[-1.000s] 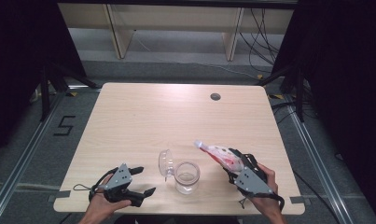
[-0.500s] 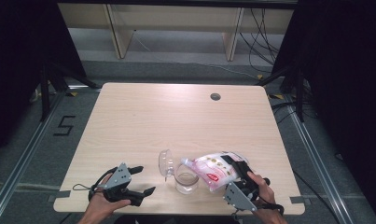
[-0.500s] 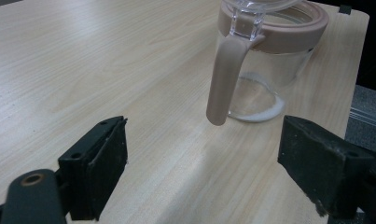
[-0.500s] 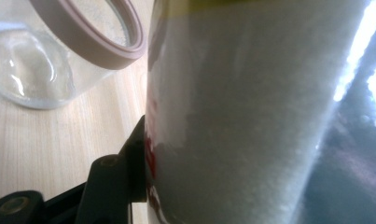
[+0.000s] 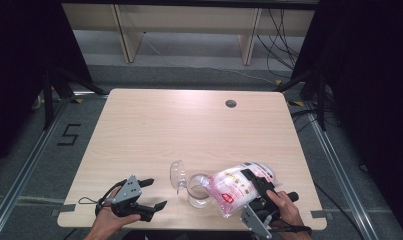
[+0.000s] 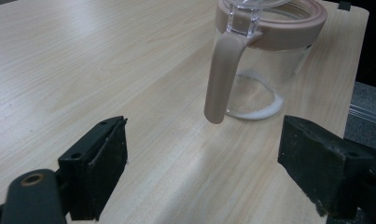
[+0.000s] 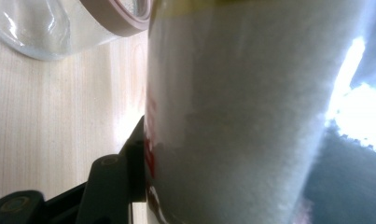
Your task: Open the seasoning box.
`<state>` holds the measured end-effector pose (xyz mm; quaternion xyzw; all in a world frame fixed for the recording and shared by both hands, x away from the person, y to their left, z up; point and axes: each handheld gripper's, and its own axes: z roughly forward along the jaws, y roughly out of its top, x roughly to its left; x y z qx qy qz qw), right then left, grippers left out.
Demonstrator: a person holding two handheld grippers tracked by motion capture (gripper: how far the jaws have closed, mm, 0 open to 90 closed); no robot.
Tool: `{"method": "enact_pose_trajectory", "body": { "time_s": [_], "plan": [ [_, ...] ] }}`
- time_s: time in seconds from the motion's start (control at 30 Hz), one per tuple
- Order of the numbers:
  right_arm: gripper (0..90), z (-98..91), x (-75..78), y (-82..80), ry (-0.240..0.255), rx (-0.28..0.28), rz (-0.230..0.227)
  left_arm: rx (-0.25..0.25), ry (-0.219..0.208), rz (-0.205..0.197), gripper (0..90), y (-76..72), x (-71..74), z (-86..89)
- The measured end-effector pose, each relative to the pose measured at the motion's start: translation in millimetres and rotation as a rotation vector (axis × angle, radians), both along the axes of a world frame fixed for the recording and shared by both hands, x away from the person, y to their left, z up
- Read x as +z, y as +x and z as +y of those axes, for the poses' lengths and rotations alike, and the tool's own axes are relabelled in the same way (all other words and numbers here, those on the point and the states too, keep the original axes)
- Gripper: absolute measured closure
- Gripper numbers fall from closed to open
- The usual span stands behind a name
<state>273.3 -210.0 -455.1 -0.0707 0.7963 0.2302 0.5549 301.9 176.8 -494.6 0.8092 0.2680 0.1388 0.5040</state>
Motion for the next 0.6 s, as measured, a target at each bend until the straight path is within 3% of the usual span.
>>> {"method": "enact_pose_trajectory", "body": {
  "time_s": [0.07, 0.1, 0.13, 0.17, 0.2, 0.27, 0.3, 0.33, 0.37, 0.4, 0.43, 0.47, 0.5, 0.57, 0.6],
  "plan": [
    [47.6, 0.4, 4.5, -1.6, -0.090, 0.006, -0.076, 0.002, -0.002, 0.003, 15.4, -0.1, -0.3, -0.1],
    [47.6, 0.4, 4.5, -1.6, -0.090, 0.006, -0.076, 0.002, -0.002, 0.003, 15.4, -0.1, -0.3, -0.1],
    [47.6, 0.8, 6.0, -1.7, -0.121, 0.010, -0.092, -0.003, 0.001, 0.005, 15.4, 0.1, -0.3, 0.0],
    [47.6, 0.1, 2.0, -3.0, -0.084, -0.013, -0.069, -0.006, 0.004, -0.007, 15.4, 0.8, -0.1, -0.1],
    [47.6, 0.3, 2.5, -3.3, -0.098, -0.010, -0.076, 0.007, 0.012, 0.000, 15.4, 0.3, -0.1, -0.1],
    [47.7, 2.1, 5.6, -2.8, -0.160, 0.007, -0.110, 0.008, -0.014, 0.010, 15.4, -0.7, -1.2, -1.8],
    [47.7, 2.1, 5.6, -2.8, -0.160, 0.007, -0.110, 0.008, -0.014, 0.010, 15.4, -0.7, -1.2, -1.8],
    [47.7, 2.1, 1.5, -4.2, -0.127, -0.018, -0.088, 0.003, -0.001, 0.004, 15.4, 0.0, -0.8, -0.9],
    [47.7, 3.3, 5.0, -3.5, -0.183, 0.004, -0.121, 0.008, 0.000, 0.007, 15.4, -0.4, -0.5, -1.0],
    [47.8, 4.1, 4.3, -4.0, -0.196, 0.001, -0.127, 0.005, 0.018, 0.000, 15.4, 0.4, -0.3, 0.3],
    [47.8, 4.6, 0.1, -4.2, -0.175, -0.010, -0.111, 0.000, -0.007, 0.001, 15.4, -0.1, -0.9, -1.2],
    [47.9, 5.5, 0.1, -4.4, -0.199, -0.006, -0.124, -0.019, 0.037, -0.024, 15.4, 2.1, 0.4, 1.5],
    [47.9, 8.4, 1.4, -4.6, -0.265, 0.013, -0.161, 0.005, -0.007, 0.008, 15.4, -0.3, -0.9, -1.3],
    [47.9, 8.2, -2.1, -5.6, -0.240, -0.006, -0.143, 0.001, -0.003, 0.004, 15.4, 0.2, -0.9, -1.4],
    [48.0, 10.8, 0.5, -4.6, -0.292, 0.018, -0.175, 0.004, 0.004, 0.003, 15.4, -0.4, -0.9, -1.2]
  ]
}}
